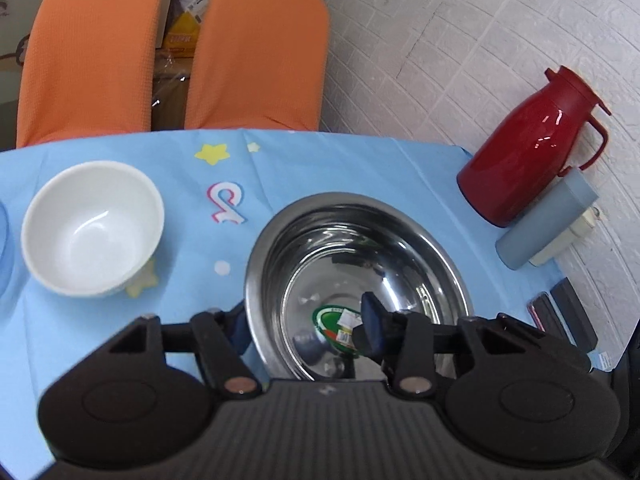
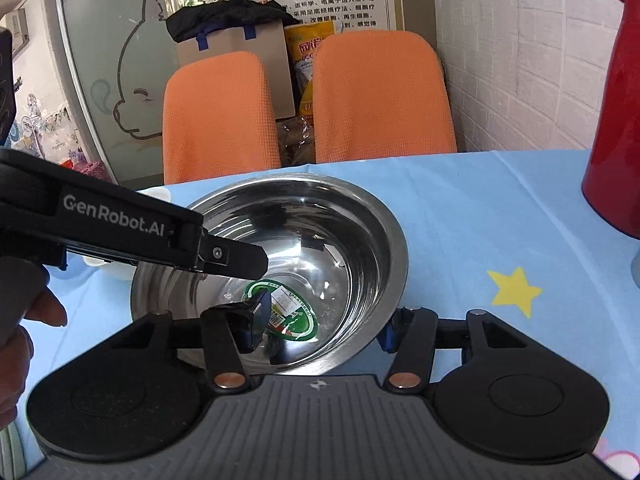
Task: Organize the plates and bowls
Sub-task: 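Close both tools on the steel bowl rim and lift it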
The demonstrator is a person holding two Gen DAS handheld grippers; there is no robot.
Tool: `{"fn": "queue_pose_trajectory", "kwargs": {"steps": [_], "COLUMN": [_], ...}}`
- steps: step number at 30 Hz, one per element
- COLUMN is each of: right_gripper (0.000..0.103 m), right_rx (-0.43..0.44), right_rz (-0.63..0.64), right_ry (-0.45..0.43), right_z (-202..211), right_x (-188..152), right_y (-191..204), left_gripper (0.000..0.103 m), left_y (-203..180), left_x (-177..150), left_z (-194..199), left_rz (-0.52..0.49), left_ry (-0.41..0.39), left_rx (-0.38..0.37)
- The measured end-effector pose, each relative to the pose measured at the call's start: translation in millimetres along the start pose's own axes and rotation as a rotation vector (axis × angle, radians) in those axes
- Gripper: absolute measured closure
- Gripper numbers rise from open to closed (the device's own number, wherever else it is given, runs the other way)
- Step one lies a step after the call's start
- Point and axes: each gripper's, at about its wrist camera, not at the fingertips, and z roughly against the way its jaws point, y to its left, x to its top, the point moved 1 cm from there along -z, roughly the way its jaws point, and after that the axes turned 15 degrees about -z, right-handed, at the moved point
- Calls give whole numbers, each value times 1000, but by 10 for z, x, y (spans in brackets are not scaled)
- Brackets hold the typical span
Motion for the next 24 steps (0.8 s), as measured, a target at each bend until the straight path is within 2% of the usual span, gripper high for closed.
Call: {"fn": "queue_pose_trajectory", "kwargs": {"steps": [7, 14, 18, 24], "right_gripper": [13, 13, 13, 13], "right_rx": [36, 46, 56, 41], "right_rz": [25, 47, 36, 20], "right_ry": [-1, 47, 75, 86], "right_z": [643, 892, 972, 968], "right_x": [-554, -1144, -1369, -1461], "right_y": [264, 477, 497, 459], "left_gripper": [63, 62, 62, 62], "left_y": [-287, -328, -339, -377], "left_x": [-730, -1392, -1594, -1621], "left_z": [667, 918, 956, 882], "left_rz": [18, 37, 44, 38], "left_ry": [1, 46, 55, 61], "left_rx": [-1, 26, 20, 22]}}
